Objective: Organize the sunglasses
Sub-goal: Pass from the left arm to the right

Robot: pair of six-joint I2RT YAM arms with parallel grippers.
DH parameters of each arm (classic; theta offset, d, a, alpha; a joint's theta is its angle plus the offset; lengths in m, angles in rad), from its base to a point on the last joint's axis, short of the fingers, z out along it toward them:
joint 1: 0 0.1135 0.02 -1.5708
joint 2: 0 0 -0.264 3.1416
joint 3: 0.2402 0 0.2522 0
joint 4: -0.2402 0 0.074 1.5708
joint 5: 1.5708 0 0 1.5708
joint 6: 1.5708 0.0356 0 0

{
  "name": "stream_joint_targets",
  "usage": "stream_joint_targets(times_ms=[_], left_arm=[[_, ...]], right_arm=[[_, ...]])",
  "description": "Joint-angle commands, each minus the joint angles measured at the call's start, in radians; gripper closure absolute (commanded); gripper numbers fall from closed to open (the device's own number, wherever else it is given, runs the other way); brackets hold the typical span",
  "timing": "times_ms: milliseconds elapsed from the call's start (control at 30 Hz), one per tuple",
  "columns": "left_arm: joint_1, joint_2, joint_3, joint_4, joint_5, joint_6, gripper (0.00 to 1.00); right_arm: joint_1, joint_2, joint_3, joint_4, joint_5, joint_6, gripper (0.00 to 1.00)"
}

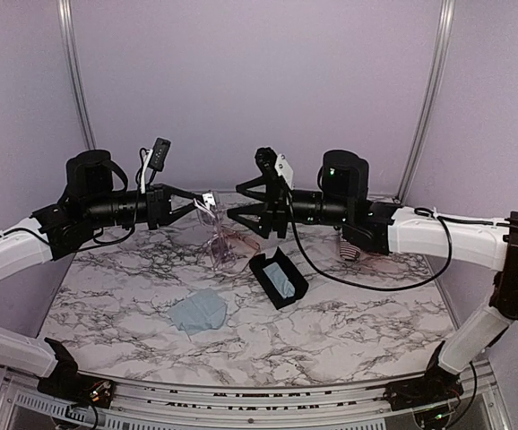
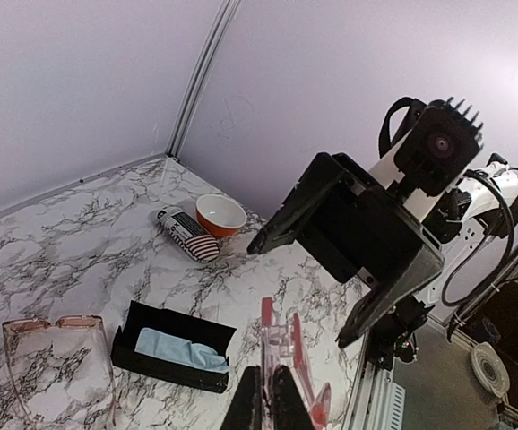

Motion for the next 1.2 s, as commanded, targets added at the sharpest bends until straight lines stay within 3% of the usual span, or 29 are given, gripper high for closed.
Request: stream_joint_targets(times_ms=[0,367,733,1167], left_arm=[[-0.001,-0.005,-0.005,0.051,0.016,-0.005,1.0],[-0.001,-0.004,-0.004,0.049,0.023,-0.008,1.0],[-0.013,-0.007,-0.005,0.057,0.074,-0.009,1.0],[-0.028,-0.01,-0.007,0.057,0.079,-0.004,1.0]], right_arm=[[-0.049,-0.085,-0.064,0.064,0.073,0.124,0.34],[-0.067,-0.032,-0.021,-0.102,-0.247,0.277,0.43],[-0.067,0.109,0.104,-0.197,-0.309,0.337,0.54],[-0.067,0.157,0.105,-0.089,-0.516,0.428,0.63]])
